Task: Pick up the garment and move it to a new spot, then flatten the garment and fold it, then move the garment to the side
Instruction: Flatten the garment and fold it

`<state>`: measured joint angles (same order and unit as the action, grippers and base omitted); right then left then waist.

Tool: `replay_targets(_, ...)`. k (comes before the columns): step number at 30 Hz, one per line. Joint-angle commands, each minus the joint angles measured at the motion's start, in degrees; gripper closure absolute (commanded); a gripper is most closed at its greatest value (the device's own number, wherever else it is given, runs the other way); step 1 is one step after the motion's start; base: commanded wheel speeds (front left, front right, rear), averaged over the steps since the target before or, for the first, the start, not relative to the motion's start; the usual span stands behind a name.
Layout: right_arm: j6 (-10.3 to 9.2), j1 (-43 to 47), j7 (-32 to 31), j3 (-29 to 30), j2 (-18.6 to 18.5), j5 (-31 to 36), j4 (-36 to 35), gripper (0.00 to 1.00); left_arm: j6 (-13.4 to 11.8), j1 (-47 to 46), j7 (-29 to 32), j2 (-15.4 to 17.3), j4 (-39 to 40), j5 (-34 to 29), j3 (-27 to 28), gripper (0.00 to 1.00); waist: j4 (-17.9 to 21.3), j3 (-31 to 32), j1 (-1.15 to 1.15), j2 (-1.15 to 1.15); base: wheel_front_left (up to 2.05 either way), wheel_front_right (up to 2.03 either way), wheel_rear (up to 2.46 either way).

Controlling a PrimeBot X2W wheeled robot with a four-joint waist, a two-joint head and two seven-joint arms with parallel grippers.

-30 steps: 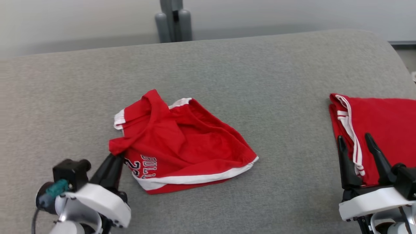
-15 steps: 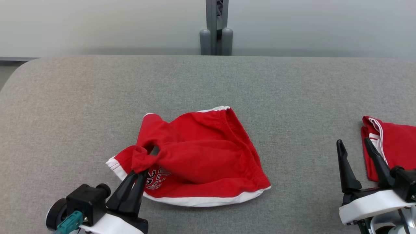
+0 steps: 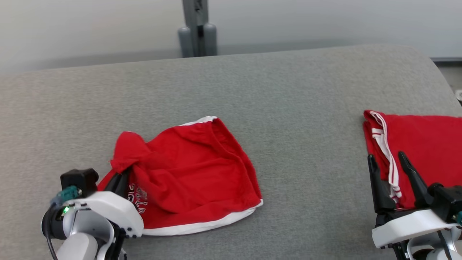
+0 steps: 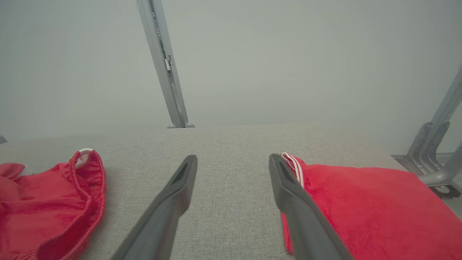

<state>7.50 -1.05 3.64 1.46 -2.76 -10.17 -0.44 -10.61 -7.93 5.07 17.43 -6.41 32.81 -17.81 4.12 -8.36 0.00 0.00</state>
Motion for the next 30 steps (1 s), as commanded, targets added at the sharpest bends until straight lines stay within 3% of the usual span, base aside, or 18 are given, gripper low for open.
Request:
replay_targets(1,0.00,-0.8,0.6,-0.1,-0.3,-0.4,0.2,0.00,0.7,-2.3,-0.5,-0.4,-3.7,0.9,0.5,1.00,2.1,-1.6,0.00,0.00,0.00,0.00,0.00)
replay_targets(4,-0.01,-1.1,0.9,0.0,-0.3,-0.6,0.3,0.00,1.6,-5.4,-1.6,-1.5,-10.2,1.9,1.1,0.96,3.0,-2.5,0.00,0.00,0.00,0.00,0.00)
replay_targets(5,0.00,-1.1,1.1,0.2,-0.3,-0.6,0.3,0.00,1.7,-6.3,-2.4,-1.9,-12.1,2.0,1.4,0.69,3.1,-2.6,0.00,0.00,0.00,0.00,0.00)
replay_targets(6,0.00,-1.0,1.2,0.3,-0.3,-0.6,0.4,0.00,1.9,-7.1,-3.3,-2.3,-13.8,2.2,1.7,0.23,3.1,-2.7,0.00,0.00,0.00,0.00,0.00)
replay_targets(7,-0.01,-1.0,1.2,0.4,-0.3,-0.7,0.4,0.00,2.1,-7.5,-4.1,-2.6,-15.3,2.2,1.6,0.00,3.0,-2.8,0.00,0.00,0.00,0.00,0.00)
replay_targets(13,0.00,-1.3,1.1,0.8,-0.3,-0.2,0.2,0.00,2.5,-7.2,-12.0,-3.5,-18.8,1.8,3.1,0.00,1.2,-2.1,0.00,0.00,0.00,0.00,0.00)
replay_targets(17,-0.01,-1.4,0.9,0.6,-0.3,0.2,0.0,0.00,1.3,-4.4,-15.4,-2.9,-16.4,1.7,4.5,0.00,-0.5,-1.3,0.00,0.00,0.00,0.00,0.00)
replay_targets(23,0.00,-1.3,0.6,0.0,-0.3,0.6,-0.7,0.00,-2.3,0.9,-17.6,-1.2,-7.6,-0.4,5.7,0.00,-3.3,-0.1,0.00,0.00,0.00,0.00,0.00)
replay_targets(30,-0.01,-0.6,-0.1,-1.4,-0.3,1.3,-0.7,0.00,-5.9,6.7,-15.4,2.1,4.7,-4.2,4.4,0.00,-4.7,2.5,0.00,0.00,0.00,0.00,0.00)
